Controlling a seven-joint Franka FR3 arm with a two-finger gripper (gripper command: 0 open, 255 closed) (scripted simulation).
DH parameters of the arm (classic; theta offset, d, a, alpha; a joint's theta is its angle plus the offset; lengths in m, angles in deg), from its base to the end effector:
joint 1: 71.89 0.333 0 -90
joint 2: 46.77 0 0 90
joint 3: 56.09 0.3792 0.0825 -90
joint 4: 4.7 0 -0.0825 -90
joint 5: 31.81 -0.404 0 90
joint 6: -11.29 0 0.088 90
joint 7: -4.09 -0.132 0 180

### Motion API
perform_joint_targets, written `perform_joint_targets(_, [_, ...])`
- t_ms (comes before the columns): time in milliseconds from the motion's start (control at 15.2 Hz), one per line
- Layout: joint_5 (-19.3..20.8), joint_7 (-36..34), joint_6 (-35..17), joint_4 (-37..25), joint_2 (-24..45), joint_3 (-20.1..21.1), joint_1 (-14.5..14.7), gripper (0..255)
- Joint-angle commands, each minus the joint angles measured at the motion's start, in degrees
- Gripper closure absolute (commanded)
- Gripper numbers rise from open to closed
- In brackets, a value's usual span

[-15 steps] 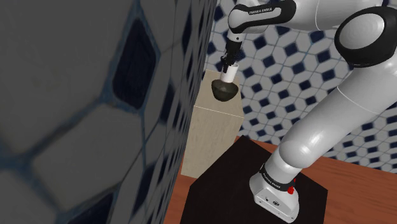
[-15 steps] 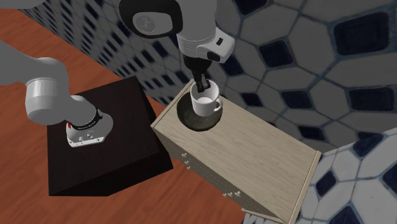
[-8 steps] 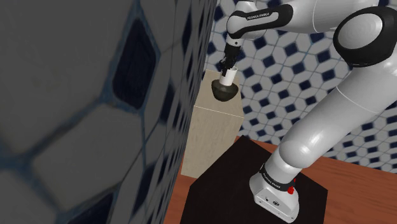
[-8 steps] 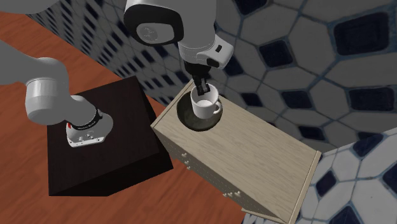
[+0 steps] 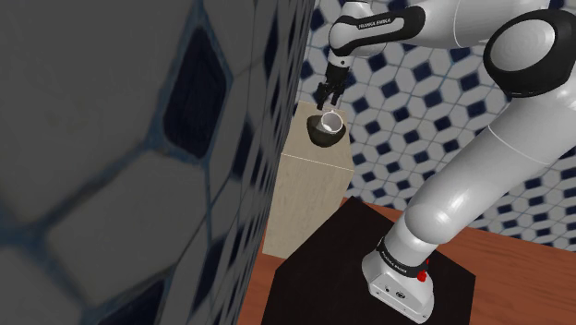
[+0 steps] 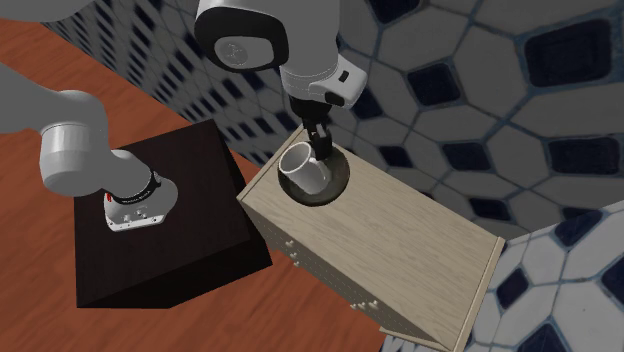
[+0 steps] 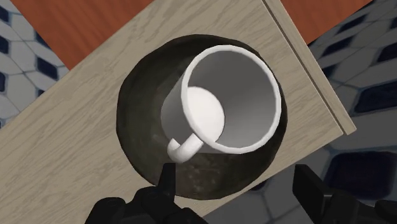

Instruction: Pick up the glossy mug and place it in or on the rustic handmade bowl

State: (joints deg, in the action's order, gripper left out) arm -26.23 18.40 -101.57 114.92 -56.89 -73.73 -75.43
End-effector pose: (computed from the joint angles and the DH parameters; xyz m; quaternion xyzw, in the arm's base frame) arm 0.4792 -0.2037 0.5325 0.9987 -0.0406 0.0188 0.0256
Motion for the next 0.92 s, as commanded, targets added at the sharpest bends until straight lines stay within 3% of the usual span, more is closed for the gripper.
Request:
perform_joint_targets(0, [0.00,0.00,0.00,0.00,0.00,0.00,0.00,0])
perform_joint_targets(330, [0.06,-0.13,7.26,-6.13,-1.16,0.51,0.23,0])
perform_joint_targets(858, [0.06,-0.13,7.25,-6.12,-1.16,0.51,0.23,0])
